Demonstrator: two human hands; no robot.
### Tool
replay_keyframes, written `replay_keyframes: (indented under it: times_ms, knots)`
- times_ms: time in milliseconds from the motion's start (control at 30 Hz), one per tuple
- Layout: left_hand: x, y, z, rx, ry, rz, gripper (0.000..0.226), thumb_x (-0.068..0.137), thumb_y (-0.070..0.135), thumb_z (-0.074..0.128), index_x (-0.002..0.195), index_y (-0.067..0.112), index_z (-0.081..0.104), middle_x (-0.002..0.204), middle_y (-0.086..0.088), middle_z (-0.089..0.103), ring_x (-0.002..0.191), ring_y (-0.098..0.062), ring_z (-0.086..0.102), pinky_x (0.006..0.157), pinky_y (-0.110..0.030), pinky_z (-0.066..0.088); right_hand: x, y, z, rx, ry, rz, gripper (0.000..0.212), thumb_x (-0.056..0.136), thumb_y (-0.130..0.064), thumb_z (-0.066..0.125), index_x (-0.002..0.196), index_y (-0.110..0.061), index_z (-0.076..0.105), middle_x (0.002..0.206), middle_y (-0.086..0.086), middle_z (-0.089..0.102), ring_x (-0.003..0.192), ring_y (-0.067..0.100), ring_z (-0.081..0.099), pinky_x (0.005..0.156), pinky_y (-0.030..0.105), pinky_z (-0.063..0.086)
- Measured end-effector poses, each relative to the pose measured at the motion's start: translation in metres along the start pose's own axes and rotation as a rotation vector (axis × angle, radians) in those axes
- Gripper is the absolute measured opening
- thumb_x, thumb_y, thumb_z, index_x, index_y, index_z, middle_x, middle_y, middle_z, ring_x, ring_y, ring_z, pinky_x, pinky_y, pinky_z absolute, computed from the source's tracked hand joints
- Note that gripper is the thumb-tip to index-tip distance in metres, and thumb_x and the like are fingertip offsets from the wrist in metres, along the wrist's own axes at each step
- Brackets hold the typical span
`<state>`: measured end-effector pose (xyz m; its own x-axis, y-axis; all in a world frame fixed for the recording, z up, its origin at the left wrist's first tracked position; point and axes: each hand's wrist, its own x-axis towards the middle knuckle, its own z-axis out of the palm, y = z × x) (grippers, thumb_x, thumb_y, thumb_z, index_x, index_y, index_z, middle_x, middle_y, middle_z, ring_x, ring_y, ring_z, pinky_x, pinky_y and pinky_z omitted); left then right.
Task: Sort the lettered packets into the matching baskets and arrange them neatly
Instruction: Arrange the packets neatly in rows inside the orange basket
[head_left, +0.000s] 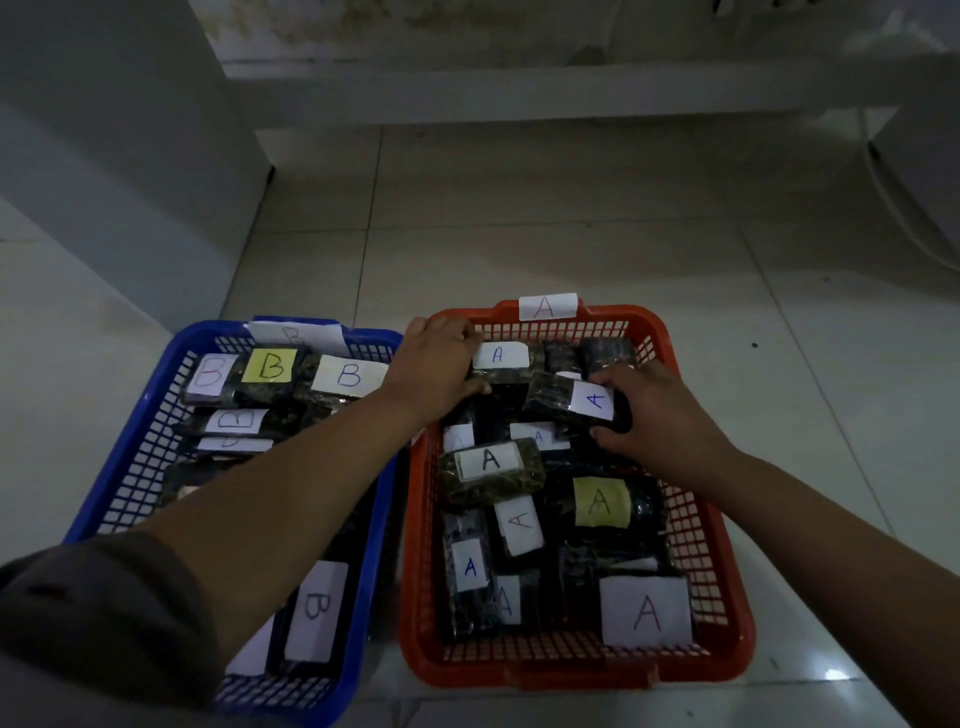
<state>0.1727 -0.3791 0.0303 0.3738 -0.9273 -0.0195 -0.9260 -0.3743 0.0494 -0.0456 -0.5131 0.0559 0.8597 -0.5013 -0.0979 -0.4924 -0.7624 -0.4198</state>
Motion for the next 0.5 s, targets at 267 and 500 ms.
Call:
replay_keyframes:
  times_ms: [267, 500]
  knots:
    - [-0.037, 0.015, -0.024, -0.333, -0.099, 0.076, 0.051, 0.085, 0.056, 0.055, 0.125, 0.025, 0.051, 0.122, 0.004, 0.055, 0.117, -0.014, 0.047, 0.099, -0.032, 0.028, -0.006, -0.001, 0.001, -0.004, 0.053, -0.032, 0.054, 0.068, -0.023, 0.075, 0.118, -0.018, 0.057, 0.109, 0.006, 0.062, 0.096, 0.017, 0.043, 0.075, 0.026, 0.030]
    - [-0.077, 0.028, -0.021, -0.091, -0.371, 0.206, 0.062, 0.075, 0.068, 0.057, 0.121, 0.026, 0.054, 0.111, 0.007, 0.060, 0.105, -0.013, 0.047, 0.093, -0.030, 0.026, -0.022, -0.007, -0.003, 0.067, 0.008, 0.013, 0.053, 0.070, -0.033, 0.078, 0.115, -0.021, 0.054, 0.105, 0.001, 0.064, 0.091, 0.016, 0.055, 0.071, 0.032, 0.048]
